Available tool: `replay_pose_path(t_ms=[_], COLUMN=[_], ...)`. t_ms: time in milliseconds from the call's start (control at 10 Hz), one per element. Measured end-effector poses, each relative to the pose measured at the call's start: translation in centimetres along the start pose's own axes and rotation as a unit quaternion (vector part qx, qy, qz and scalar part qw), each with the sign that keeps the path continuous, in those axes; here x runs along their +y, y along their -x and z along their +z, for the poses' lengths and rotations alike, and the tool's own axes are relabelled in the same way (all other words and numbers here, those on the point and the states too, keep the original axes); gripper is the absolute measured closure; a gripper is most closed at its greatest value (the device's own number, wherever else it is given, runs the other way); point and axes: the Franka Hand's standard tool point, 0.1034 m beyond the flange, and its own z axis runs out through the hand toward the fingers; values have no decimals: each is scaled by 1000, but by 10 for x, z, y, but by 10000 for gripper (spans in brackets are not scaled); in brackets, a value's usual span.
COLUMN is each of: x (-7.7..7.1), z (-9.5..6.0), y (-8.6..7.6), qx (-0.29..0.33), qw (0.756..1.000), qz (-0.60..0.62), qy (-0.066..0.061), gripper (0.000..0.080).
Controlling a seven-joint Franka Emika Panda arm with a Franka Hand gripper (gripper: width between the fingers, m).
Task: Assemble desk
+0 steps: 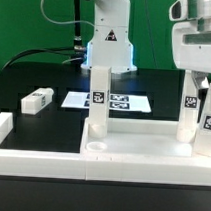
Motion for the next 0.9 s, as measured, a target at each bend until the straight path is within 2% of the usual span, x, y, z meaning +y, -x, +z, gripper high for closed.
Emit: replay_pose_path(t_ms=[100,200,300,400,500,700,900], x=[0,2,1,5,18,15,15], z=[0,0,1,4,11,9,10], y=[-1,-1,-4,-15,-23,-21,-20], qx=[0,4,13,23,26,26,26], qw=[999,994,971,940,933,942,963], qz=[-32,-112,-238,-340,-357,-334,-266], qy=[0,10,28,22,26,24,22], gripper=[151,151,151,151,151,177,511])
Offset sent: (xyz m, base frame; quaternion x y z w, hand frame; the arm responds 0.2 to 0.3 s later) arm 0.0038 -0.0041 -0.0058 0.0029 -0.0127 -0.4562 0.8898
